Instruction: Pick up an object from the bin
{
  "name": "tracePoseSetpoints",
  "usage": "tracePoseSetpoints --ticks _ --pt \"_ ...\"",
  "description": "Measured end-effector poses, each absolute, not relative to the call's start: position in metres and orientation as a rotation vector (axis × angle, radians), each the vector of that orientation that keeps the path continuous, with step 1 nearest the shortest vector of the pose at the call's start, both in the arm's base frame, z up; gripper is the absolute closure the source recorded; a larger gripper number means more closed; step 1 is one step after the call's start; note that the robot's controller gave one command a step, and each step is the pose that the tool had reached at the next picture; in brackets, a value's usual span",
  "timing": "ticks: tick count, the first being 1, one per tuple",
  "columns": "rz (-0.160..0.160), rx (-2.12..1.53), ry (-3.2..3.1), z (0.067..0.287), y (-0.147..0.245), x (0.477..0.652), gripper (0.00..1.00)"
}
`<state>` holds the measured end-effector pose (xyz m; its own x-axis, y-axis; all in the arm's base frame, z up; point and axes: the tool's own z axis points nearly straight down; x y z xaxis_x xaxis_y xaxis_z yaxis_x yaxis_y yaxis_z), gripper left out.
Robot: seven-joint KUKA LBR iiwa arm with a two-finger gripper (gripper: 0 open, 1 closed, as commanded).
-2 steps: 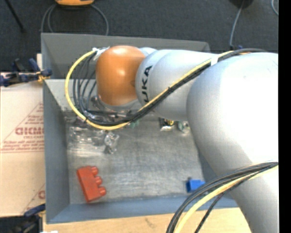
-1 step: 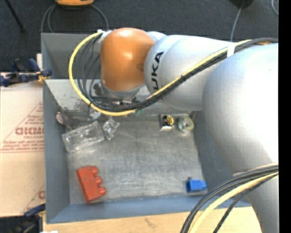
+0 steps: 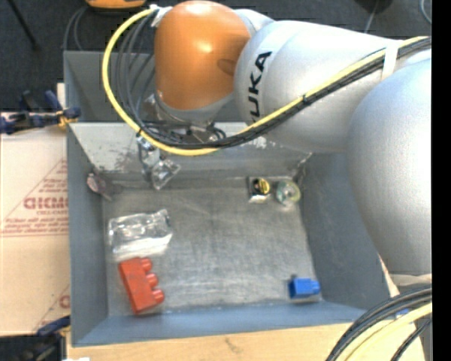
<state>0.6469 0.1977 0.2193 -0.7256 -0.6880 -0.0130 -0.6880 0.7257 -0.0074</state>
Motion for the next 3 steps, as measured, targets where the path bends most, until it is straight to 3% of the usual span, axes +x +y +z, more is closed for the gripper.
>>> tracePoseSetpoints --ticks 1,2,3 --pt "0.000 -1.161 2.914 0.214 0.197 0.645 0.00" --pt "0.004 -0.813 3.037 0.129 0.215 0.589 0.00" --pt "0.003 -0.863 3.009 0.074 0.227 0.585 0.00"
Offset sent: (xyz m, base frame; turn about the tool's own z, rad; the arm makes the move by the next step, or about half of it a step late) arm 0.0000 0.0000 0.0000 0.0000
